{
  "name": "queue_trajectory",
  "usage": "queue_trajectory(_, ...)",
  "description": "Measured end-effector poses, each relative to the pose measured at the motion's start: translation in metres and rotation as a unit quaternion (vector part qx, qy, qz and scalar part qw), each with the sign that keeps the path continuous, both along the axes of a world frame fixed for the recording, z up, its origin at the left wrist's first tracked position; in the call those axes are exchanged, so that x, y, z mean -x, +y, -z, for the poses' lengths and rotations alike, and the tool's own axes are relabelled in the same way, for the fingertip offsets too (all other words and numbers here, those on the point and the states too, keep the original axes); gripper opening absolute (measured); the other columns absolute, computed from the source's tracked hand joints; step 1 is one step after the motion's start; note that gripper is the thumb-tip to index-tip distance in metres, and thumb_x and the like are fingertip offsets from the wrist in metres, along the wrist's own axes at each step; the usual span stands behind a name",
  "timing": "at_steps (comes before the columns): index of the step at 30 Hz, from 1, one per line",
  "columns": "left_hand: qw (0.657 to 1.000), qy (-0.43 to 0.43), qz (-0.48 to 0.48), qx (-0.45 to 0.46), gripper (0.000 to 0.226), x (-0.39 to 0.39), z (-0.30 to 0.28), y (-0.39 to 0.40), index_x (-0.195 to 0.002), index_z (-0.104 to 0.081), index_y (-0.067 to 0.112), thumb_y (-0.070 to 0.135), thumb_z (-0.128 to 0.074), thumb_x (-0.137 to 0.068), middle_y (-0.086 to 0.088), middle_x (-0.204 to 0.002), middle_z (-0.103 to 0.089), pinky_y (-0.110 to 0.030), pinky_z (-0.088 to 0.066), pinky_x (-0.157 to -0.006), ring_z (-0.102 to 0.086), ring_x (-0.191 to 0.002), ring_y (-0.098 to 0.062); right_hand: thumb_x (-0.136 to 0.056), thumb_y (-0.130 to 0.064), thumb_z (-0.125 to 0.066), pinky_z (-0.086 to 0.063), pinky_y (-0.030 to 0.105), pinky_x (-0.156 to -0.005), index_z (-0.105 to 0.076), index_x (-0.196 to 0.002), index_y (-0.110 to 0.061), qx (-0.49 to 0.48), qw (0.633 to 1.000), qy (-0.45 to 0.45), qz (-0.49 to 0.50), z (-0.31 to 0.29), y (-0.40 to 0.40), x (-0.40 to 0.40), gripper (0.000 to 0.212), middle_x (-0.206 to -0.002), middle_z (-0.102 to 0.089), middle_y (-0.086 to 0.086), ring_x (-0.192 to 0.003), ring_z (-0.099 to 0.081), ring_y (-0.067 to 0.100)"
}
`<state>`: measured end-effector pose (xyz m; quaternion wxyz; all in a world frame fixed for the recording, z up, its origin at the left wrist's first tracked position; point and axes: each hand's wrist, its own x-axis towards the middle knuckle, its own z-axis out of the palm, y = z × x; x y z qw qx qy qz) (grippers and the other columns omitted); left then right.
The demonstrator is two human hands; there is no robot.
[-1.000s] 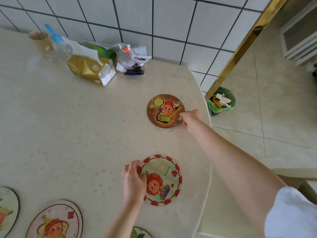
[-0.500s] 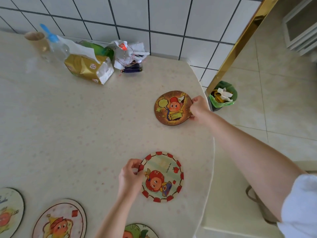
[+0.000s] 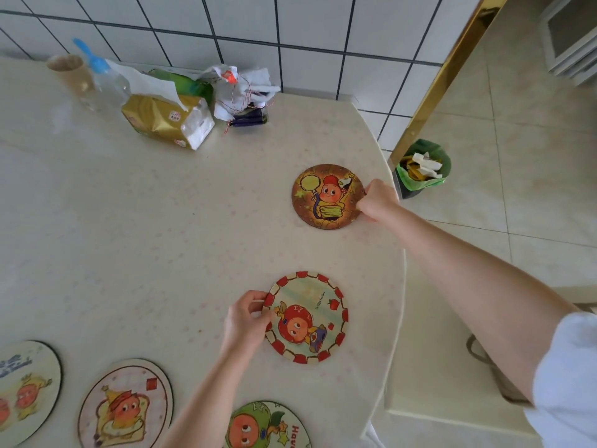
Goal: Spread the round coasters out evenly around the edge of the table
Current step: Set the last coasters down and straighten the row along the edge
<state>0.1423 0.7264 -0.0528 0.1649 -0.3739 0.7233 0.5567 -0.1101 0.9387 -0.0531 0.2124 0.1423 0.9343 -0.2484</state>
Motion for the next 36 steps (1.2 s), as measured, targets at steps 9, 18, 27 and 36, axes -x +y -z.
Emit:
queue_trajectory(9,0.995,0.012,0.103,-0.012,0.025,0.037,-0.006,-0.02,-0.091,-0.064,0.028,0.003,-0.064,-0.087,-0.004,-0.101,-0.069,-0.021,-0.054,-0.05,-0.069,-0.084,-0.019,-0.087,-0.014,-0.053,-0.05,0.032,-0.073,-0.057,-0.115,-0.013,0.097,0.993,0.03,-0.067,-0.007,0.015,-0.061,0.028,-0.104,-0.057,0.001,-0.092,-0.057,0.019)
queue_trajectory(18,0.946,0.001,0.325,0.001,0.02,0.082,-0.011,-0.015,-0.098,-0.068,0.022,0.006,-0.058,-0.091,0.002,-0.1,-0.068,-0.024,-0.057,-0.061,-0.067,-0.09,-0.019,-0.09,-0.017,-0.061,-0.054,0.038,-0.091,-0.061,-0.118,-0.012,0.176,0.975,-0.048,-0.123,-0.008,0.005,-0.149,0.029,-0.112,-0.064,0.003,-0.099,-0.063,0.018)
queue_trajectory(27,0.919,0.044,0.387,0.065,0.022,0.09,-0.005,0.003,-0.1,-0.07,0.016,0.002,-0.055,-0.091,-0.002,-0.107,-0.066,-0.031,-0.048,-0.09,-0.057,-0.11,-0.018,-0.084,-0.011,-0.063,-0.047,0.018,-0.071,-0.071,-0.099,-0.012,0.164,0.983,-0.042,-0.07,0.002,0.008,-0.182,0.017,-0.1,-0.071,0.003,-0.084,-0.061,0.015)
queue_trajectory(36,0.896,0.083,0.374,0.225,0.035,0.066,-0.006,0.002,-0.12,-0.063,0.017,0.009,-0.064,-0.087,-0.005,-0.123,-0.06,-0.035,-0.046,-0.096,-0.056,-0.113,-0.023,-0.088,-0.007,-0.057,-0.051,0.036,-0.079,-0.058,-0.112,-0.007,0.04,0.991,0.024,-0.124,-0.006,-0.006,-0.19,0.024,-0.11,-0.061,0.009,-0.098,-0.06,0.027)
